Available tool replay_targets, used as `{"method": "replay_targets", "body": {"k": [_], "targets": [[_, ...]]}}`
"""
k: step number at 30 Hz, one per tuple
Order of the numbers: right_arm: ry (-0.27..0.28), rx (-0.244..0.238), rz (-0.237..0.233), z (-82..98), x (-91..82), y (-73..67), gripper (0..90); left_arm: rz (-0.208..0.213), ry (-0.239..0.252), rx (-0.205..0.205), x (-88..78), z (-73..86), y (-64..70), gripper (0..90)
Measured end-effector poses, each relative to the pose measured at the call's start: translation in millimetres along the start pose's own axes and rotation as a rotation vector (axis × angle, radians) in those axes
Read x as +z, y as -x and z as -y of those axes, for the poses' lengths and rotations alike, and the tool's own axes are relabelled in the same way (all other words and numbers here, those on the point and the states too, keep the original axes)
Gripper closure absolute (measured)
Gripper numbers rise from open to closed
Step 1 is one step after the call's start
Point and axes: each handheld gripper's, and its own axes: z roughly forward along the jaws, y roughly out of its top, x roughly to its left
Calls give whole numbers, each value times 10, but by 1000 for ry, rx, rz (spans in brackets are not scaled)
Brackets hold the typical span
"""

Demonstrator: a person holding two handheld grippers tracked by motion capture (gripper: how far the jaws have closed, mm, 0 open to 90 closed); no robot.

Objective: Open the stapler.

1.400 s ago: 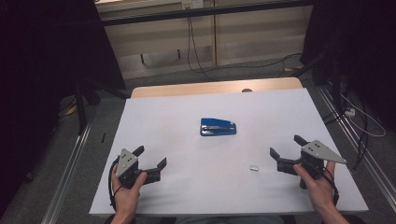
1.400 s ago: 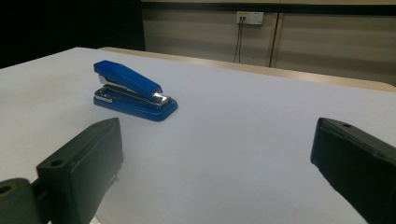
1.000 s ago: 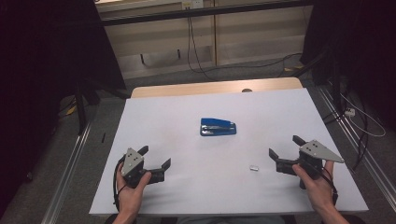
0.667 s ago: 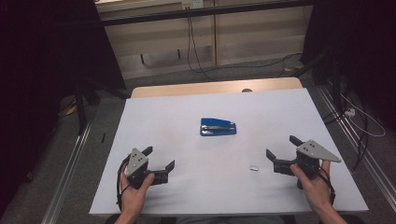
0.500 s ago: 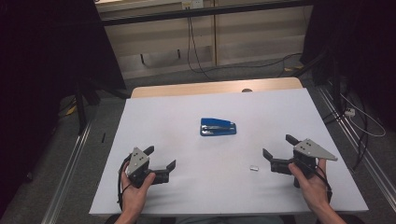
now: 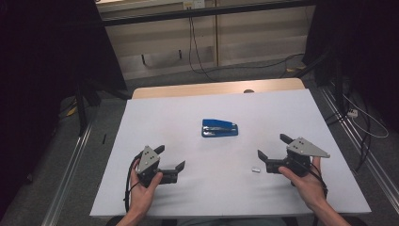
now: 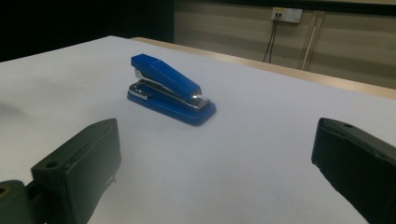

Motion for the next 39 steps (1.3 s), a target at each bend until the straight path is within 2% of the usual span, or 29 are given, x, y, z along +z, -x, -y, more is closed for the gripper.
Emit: {"method": "replay_targets", "body": {"k": [5,8,10,14,16,21,29,39], "targets": [[33,11,-26,-56,12,36,0,0,0,-1,55,-40,15,68],[12,9,-38,-54,110,-14,10,-5,11,-14,93,-63,16,73],[6,7,-49,-57,153,-50,12,-14,11,-4,128,-81,15,73],[8,-9,-64,-76,201,-92,18,5,5,-23,207,-122,13,73],[10,-8,-70,-92,231,-111,25,10,-1,-16,241,-142,18,73],[12,-6,-86,-118,318,-135,52,42,19,-19,342,-195,19,49],[18,-6,-102,-169,429,-166,94,46,11,-1,506,-250,17,48],[10,-10,-136,-238,644,-248,144,46,13,-6,658,-317,-28,46]]}}
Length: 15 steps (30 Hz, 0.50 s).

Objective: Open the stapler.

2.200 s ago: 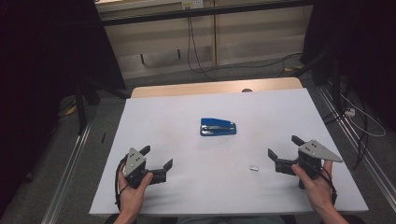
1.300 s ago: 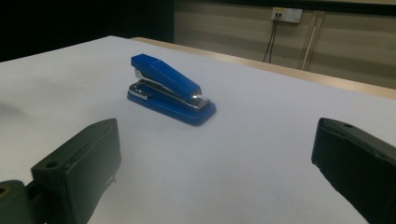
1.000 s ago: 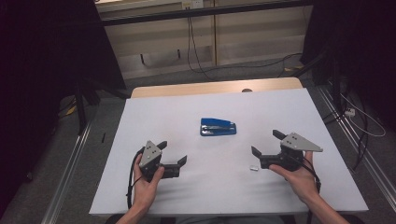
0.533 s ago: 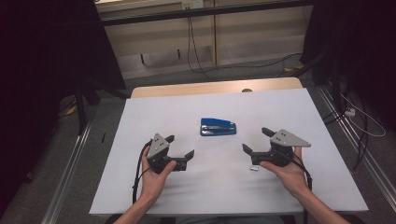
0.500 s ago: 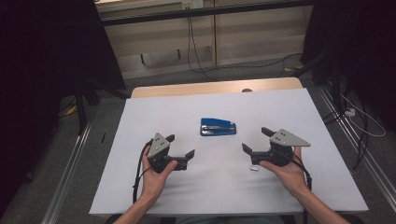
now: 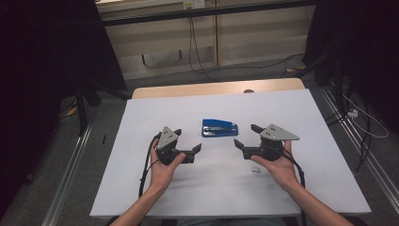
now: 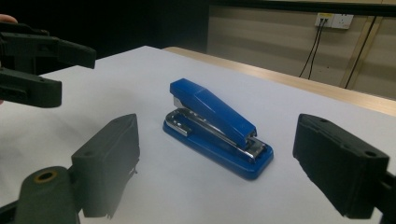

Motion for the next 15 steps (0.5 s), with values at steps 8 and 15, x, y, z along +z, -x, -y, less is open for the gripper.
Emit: {"method": "replay_targets", "body": {"k": [8,15], "targets": [[3,0,-20,-69,144,-31,186,-4,-3,17,165,-76,-35,46],[-10,-6,-36,-97,301,-41,231,-25,0,26,341,-192,-109,51]]}}
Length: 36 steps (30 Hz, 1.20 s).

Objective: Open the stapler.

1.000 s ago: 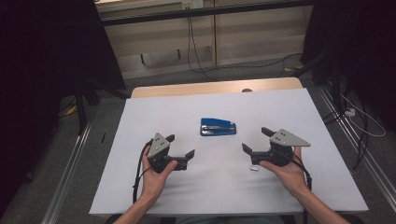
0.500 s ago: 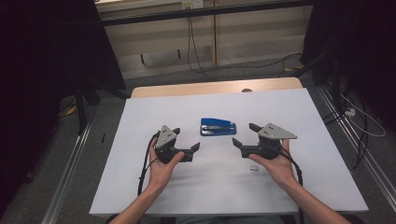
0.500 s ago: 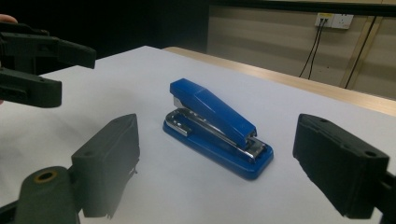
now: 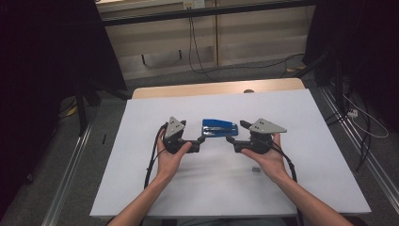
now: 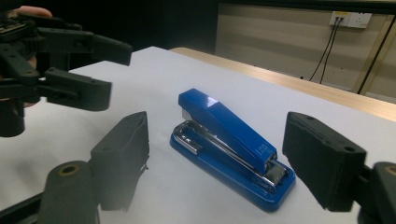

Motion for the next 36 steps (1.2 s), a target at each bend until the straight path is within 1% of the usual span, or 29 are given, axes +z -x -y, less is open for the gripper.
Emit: {"method": "replay_targets", "body": {"k": [1,2,3,6,7,8,9,10,11,12,14,16,17,18,20,21,22,24,25,26,27,28,29,30,31,32,34,35,36], "targets": [[-4,1,-4,-8,42,3,239,-6,2,0,54,-38,-13,50],[-4,1,-4,-8,42,3,239,-6,2,0,54,-38,-13,50],[0,4,-5,-9,82,5,265,-2,3,-5,76,-53,-17,50],[-5,4,-7,5,135,5,275,3,2,-5,118,-69,-16,50],[-7,2,-8,11,152,6,294,10,-2,-8,125,-60,-13,49],[-7,2,-8,11,152,6,294,16,-10,-8,131,-46,-11,49],[-16,-4,-9,21,185,4,304,21,-41,-4,137,-4,-15,46],[-16,-4,-9,21,185,4,304,21,-41,-4,137,-4,-15,48],[-21,-4,-9,25,202,3,323,7,-37,-7,132,26,-15,48],[-23,-3,-17,27,222,4,349,-1,-24,-15,127,57,-19,54],[-28,-1,-22,25,269,-1,359,6,-42,-35,128,99,-46,53],[-28,0,-33,15,312,-1,414,5,-60,-29,127,125,-71,50],[-39,-13,-48,-20,352,3,464,9,-69,-35,132,139,-95,57],[-39,-13,-48,-20,352,3,464,9,-69,-35,132,139,-95,57],[-34,-2,-52,-60,391,5,483,13,-60,-55,144,147,-111,57],[-35,1,-61,-74,408,7,522,10,-62,-58,144,149,-121,56],[-37,10,-69,-82,439,2,583,12,-63,-64,147,153,-127,56],[-38,9,-71,-79,458,-2,598,10,-68,-61,153,160,-132,56],[-44,7,-76,-72,474,-6,633,9,-71,-56,158,164,-133,54],[-47,5,-81,-63,492,-9,666,13,-62,-58,171,169,-131,53],[-61,7,-86,-43,525,-10,701,7,-57,-49,185,171,-133,56],[-61,7,-86,-43,525,-10,701,7,-57,-49,185,171,-133,56],[-78,-2,-87,-29,558,-3,764,-4,-60,-37,188,170,-134,56],[-84,-1,-89,-25,574,3,788,-7,-58,-32,195,174,-137,56],[-84,-1,-89,-25,574,3,788,-8,-57,-38,202,179,-139,56],[-92,-2,-86,-23,589,9,830,-9,-61,-42,209,184,-144,56],[-103,-3,-99,-19,619,17,893,-4,-65,-49,224,195,-145,60],[-118,4,-93,-14,645,16,900,-8,-72,-40,228,198,-149,68],[-120,6,-96,-7,657,13,900,-10,-72,-41,235,201,-147,68]]}}
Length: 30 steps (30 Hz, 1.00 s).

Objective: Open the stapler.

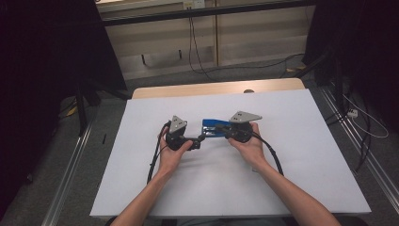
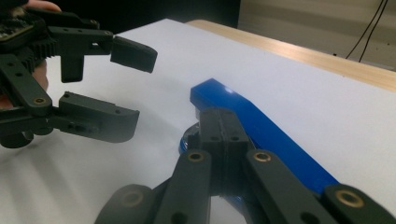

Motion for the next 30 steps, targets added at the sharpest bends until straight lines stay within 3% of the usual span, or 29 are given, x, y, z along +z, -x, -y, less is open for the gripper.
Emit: {"method": "replay_targets", "body": {"k": [3,5,8,9,11,14,17,20,22,24,25,27,30], "targets": [[-1,5,-7,13,29,-10,900,3,8,-10,18,6,-2,70],[-4,1,-12,13,43,-4,900,-9,6,9,29,-1,-9,71],[-12,-19,-18,8,58,1,900,-47,8,10,41,-30,-32,77],[-31,-48,-23,-1,71,5,900,-54,11,1,49,-33,-35,97],[-38,-51,-26,-3,80,6,900,-58,-9,18,65,-17,-37,119],[-49,-59,-22,3,87,8,900,-53,-10,5,82,-9,-43,173],[-60,-61,-13,6,101,32,900,-60,4,-24,95,-17,-66,330],[-59,-57,-11,1,108,42,900,-59,-5,-38,131,-45,-99,392],[-59,-56,-13,1,117,48,900,-53,-6,-51,166,-66,-123,502],[-62,-55,-15,6,129,49,900,-55,-13,-50,197,-74,-138,620],[-71,-63,-18,13,145,45,900,-54,-52,-31,232,-70,-126,651],[-78,-67,-20,16,152,45,900,-50,-68,-18,241,-65,-113,677],[-82,-65,-16,21,167,52,900,-41,-76,-43,247,-56,-97,785]]}}
